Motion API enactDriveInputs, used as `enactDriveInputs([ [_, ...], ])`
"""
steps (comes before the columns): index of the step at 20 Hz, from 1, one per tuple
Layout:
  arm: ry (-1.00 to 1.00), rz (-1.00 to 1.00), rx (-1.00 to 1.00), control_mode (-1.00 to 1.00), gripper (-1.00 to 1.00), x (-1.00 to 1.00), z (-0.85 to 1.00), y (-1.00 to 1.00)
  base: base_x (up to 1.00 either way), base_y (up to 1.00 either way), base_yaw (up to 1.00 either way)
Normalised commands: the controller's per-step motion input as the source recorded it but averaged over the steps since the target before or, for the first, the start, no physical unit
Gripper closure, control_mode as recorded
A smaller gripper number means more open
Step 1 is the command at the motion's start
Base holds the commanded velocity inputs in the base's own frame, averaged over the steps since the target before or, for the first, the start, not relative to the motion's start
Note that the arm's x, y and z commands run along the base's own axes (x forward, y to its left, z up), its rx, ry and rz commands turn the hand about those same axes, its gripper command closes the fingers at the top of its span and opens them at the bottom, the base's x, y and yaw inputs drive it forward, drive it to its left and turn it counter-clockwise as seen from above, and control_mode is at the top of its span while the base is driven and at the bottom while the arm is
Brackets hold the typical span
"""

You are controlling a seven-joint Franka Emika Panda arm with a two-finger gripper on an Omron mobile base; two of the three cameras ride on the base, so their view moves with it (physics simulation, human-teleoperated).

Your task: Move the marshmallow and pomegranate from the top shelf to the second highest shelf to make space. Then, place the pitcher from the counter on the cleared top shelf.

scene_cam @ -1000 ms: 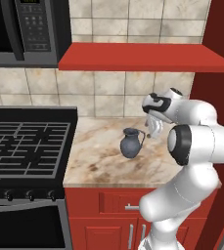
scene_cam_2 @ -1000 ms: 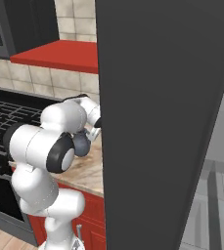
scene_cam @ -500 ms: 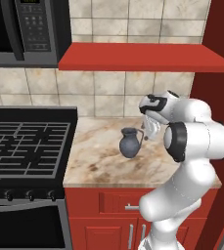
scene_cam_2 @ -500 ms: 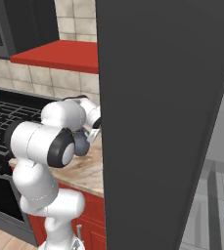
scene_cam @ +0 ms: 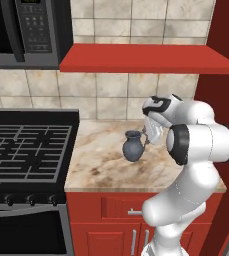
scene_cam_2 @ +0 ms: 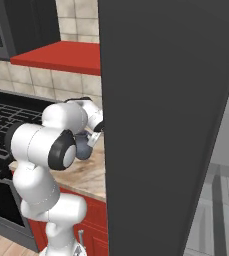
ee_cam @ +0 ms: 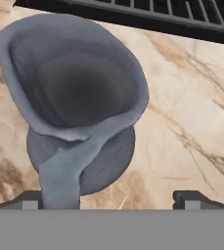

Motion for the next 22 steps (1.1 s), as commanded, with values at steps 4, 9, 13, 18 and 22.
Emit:
enactDriveInputs([
  [4, 0.00, 0.06, 0.03, -1.00, -1.00, -0.14, 0.00, 0.00, 0.00, 0.00, 0.00],
  [9, 0.00, 0.10, 0.01, -1.00, -1.00, -0.05, 0.00, 0.15, 0.00, 0.00, 0.00],
  [13, 0.00, 0.11, 0.00, -1.00, -1.00, 0.00, 0.00, 0.21, 0.00, 0.00, 0.00],
  [18, 0.01, 0.09, 0.00, -1.00, -1.00, 0.00, 0.00, 0.13, 0.00, 0.00, 0.00],
  [22, 0.02, 0.04, 0.00, -1.00, -1.00, -0.03, 0.00, 0.00, 0.00, 0.00, 0.00],
])
